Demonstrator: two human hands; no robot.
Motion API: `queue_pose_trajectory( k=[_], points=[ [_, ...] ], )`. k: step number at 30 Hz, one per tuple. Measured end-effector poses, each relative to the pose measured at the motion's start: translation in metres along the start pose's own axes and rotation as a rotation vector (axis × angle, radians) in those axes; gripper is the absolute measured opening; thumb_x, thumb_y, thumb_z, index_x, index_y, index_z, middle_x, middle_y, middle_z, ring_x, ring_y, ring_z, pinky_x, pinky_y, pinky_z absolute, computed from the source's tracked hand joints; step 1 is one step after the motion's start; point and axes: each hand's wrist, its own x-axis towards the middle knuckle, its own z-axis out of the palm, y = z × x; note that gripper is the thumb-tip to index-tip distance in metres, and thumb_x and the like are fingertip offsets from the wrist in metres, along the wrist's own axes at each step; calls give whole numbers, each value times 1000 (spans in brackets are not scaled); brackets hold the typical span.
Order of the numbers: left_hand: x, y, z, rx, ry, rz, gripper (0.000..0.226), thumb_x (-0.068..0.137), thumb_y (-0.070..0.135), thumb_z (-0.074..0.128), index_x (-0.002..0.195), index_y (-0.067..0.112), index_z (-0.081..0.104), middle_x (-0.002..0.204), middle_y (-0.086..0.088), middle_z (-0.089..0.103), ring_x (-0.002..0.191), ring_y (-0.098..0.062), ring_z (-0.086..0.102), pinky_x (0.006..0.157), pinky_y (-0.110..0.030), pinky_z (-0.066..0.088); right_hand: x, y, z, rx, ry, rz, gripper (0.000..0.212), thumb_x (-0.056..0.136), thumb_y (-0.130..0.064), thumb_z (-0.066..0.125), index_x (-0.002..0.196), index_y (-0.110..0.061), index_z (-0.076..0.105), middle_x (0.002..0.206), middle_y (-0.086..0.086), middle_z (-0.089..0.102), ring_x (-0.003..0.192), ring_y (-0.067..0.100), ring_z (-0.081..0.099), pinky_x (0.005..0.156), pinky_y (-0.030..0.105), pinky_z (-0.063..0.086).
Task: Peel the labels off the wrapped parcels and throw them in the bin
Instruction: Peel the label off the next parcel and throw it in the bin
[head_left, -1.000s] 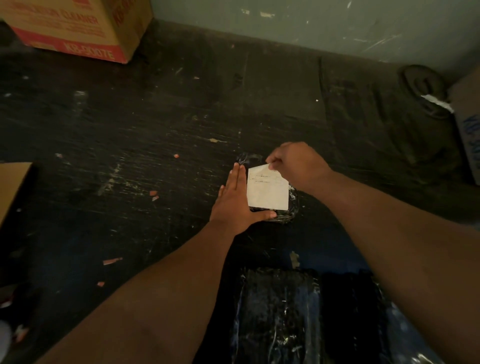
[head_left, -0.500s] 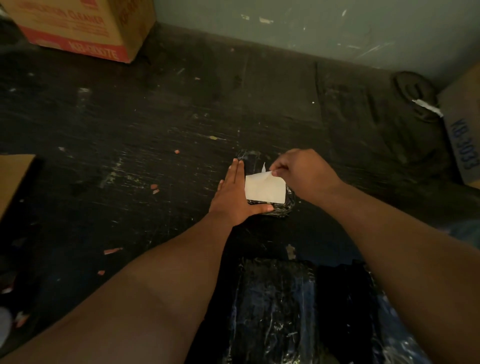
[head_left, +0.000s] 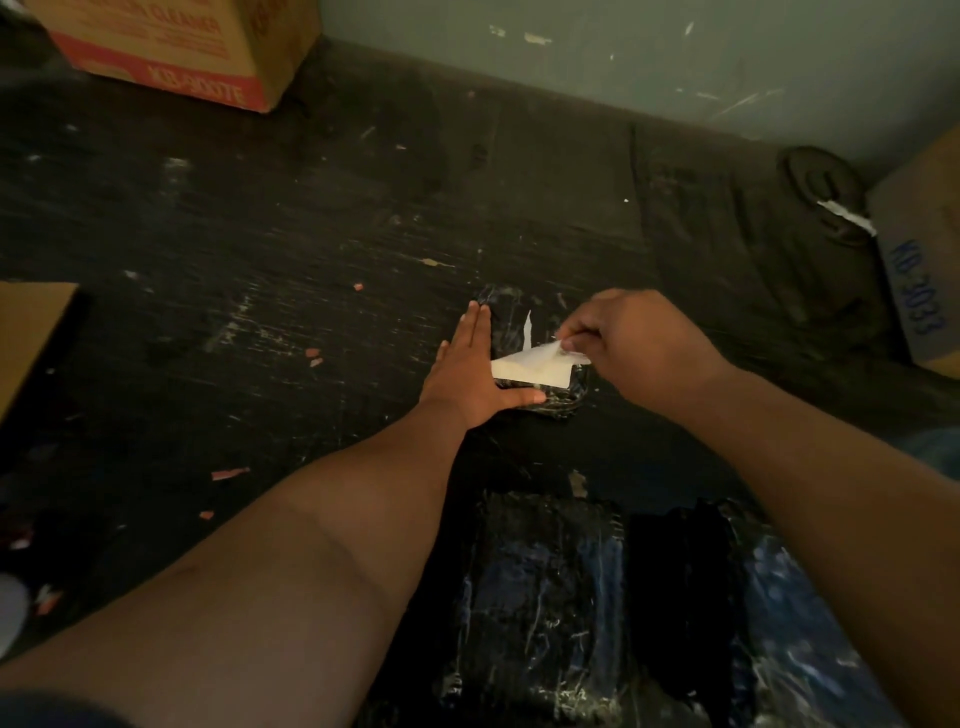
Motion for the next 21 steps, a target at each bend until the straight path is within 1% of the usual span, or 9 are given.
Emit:
queue_pose_trajectory(
  k=[4, 7, 10, 12, 13, 15, 17, 19, 21],
  points=[
    [-1, 0, 1, 48, 4, 6, 142, 71, 66, 83, 161, 19, -16, 169, 5, -23, 156, -15, -10, 123, -42, -3, -30, 0, 9, 0, 19, -55, 21, 97, -23, 55, 111, -23, 70, 103, -4, 63, 92, 14, 60, 82, 30, 49],
    [-1, 2, 1, 70, 0, 3, 141, 73, 61, 85, 161, 19, -17, 169, 5, -22, 156, -16, -12, 124, -44, -3, -42, -3, 11, 19, 44, -54, 21, 97, -22, 55, 112, -23, 70, 103, -4, 62, 88, 12, 59, 80, 27, 48],
    [-1, 2, 1, 91, -12, -10, 142, 72, 64, 83, 160, 20, -18, 168, 4, -25, 156, -14, -13, 126, -47, 0, -49, -6, 6, 26, 61, -51, 22, 98, -22, 54, 114, -23, 70, 105, -3, 62, 92, 15, 61, 83, 30, 50],
    [-1, 2, -3, 111, -33, -10, 140, 74, 59, 83, 160, 19, -19, 168, 4, -26, 155, -13, -11, 125, -45, -1, -54, -6, -5, 44, 105, -10, 24, 99, -23, 51, 115, -22, 69, 109, -2, 62, 97, 16, 60, 84, 28, 47],
    [-2, 4, -4, 122, -43, -13, 139, 75, 58, 83, 160, 18, -19, 168, 3, -26, 156, -14, -10, 125, -45, 0, -55, -5, -13, 56, 152, 14, 24, 99, -23, 51, 115, -23, 68, 109, -3, 61, 96, 14, 59, 81, 25, 45],
    [-4, 9, -8, 141, -61, -34, 143, 71, 69, 79, 160, 18, -20, 168, 2, -25, 156, -15, -10, 125, -48, 1, -58, -1, -30, 51, 268, 40, 22, 98, -25, 52, 113, -26, 68, 104, -8, 59, 89, 8, 54, 70, 20, 39],
    [-6, 16, -12, 180, -83, -67, 146, 68, 77, 76, 160, 19, -22, 168, 1, -26, 157, -18, -10, 124, -51, 2, -58, 6, -45, 42, 314, 65, 21, 97, -27, 54, 112, -27, 69, 100, -11, 57, 85, 5, 52, 63, 16, 36],
    [-11, 20, -15, 212, -110, -89, 144, 70, 77, 75, 159, 20, -23, 168, -1, -26, 157, -21, -7, 124, -52, 4, -59, 14, -54, 40, 331, 78, 20, 96, -28, 56, 111, -28, 70, 102, -9, 61, 81, 3, 51, 61, 14, 36],
    [-21, 22, -18, 228, -128, -93, 138, 75, 73, 73, 159, 20, -23, 168, -3, -25, 158, -24, -2, 124, -53, 7, -65, 20, -57, 44, 341, 87, 20, 96, -28, 57, 111, -28, 71, 107, -7, 66, 81, 4, 52, 64, 19, 38]
  ],
)
